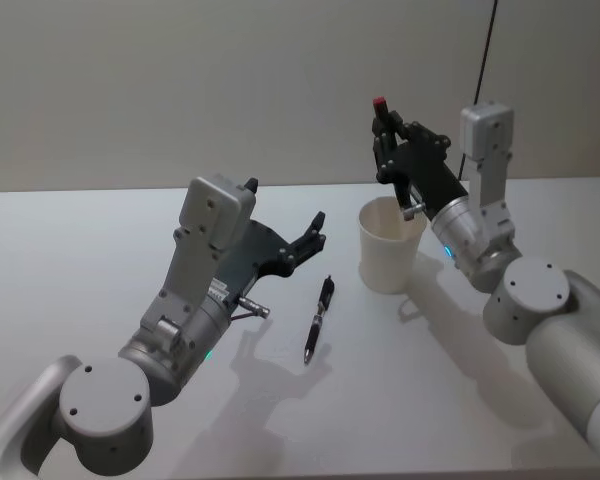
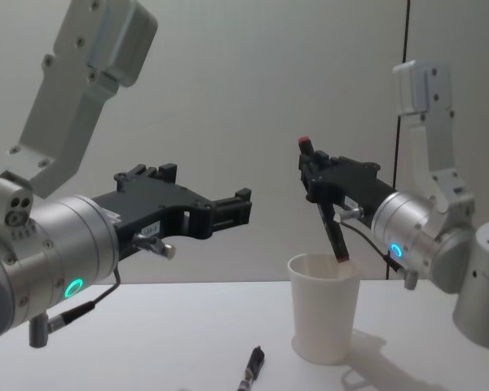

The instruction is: Place the pen into the pen holder.

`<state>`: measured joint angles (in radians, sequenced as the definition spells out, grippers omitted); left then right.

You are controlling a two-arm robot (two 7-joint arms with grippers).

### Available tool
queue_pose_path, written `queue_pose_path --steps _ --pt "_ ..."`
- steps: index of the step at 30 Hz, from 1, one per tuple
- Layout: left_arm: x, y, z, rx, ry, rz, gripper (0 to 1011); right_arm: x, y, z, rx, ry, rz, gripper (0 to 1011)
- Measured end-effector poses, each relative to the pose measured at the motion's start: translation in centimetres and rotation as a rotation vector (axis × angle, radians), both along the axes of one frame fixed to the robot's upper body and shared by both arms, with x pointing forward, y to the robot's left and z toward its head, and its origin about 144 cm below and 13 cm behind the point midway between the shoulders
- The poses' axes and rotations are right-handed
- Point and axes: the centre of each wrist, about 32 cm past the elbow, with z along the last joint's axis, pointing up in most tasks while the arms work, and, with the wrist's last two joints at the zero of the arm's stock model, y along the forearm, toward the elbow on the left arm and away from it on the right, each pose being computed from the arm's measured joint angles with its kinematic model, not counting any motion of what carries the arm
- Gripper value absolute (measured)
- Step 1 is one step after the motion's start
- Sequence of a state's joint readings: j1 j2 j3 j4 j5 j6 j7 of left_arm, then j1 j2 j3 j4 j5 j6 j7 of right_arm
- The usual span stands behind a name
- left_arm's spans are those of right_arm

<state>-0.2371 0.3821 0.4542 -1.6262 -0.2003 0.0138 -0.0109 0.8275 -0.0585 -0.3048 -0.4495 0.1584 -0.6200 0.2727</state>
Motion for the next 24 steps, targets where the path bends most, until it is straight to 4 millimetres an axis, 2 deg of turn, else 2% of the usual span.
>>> queue_pose_path --steps 21,24 --pt "0.0 0.0 0.0 0.0 0.0 0.0 1003 0.1 0.4 -1.6 0.003 -0.002 -0.002 185" --pt "0.0 0.0 0.0 0.0 0.0 0.0 1003 0.0 0.4 -1.8 0.001 0.002 -0.003 252"
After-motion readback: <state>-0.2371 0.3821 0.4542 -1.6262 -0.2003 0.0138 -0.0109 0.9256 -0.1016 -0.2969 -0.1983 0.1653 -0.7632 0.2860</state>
